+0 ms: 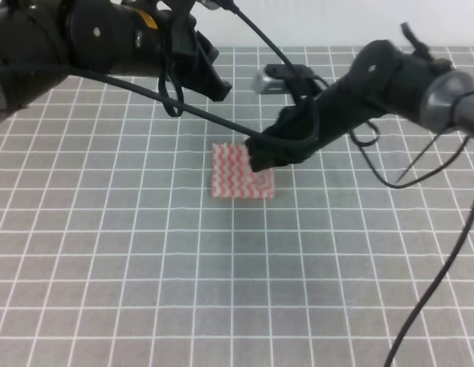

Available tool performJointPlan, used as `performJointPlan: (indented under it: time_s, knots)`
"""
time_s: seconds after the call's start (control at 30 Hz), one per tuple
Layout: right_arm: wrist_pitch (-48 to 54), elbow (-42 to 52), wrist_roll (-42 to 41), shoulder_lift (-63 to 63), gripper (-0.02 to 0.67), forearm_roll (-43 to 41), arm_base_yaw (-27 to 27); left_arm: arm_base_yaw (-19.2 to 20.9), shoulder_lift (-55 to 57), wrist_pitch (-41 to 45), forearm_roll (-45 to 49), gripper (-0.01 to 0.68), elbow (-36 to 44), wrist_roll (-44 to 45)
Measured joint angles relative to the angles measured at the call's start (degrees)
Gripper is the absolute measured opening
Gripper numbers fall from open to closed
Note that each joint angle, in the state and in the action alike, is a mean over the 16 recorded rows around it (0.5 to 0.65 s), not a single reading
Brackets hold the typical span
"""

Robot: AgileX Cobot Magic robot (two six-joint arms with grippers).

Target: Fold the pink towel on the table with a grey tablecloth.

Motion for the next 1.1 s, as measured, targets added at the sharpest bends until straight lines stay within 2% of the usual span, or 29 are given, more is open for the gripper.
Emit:
performJointPlan:
  time_s: [0.5,0.97,1.1]
  knots:
    - [-0.5,-5.2,-1.0,5.3,0.002,2.3,2.7,0.0,-0.1,4.0,-1.1,-0.002,0.1,0.3]
    - [1.7,-5.6,-8.6,5.9,0.235,11.4,2.6,0.0,0.0,4.4,-1.1,-0.002,0.1,0.4]
    - [2.8,-5.6,-10.5,6.0,0.198,13.3,2.0,0.0,0.0,4.6,-1.1,-0.002,0.1,0.4]
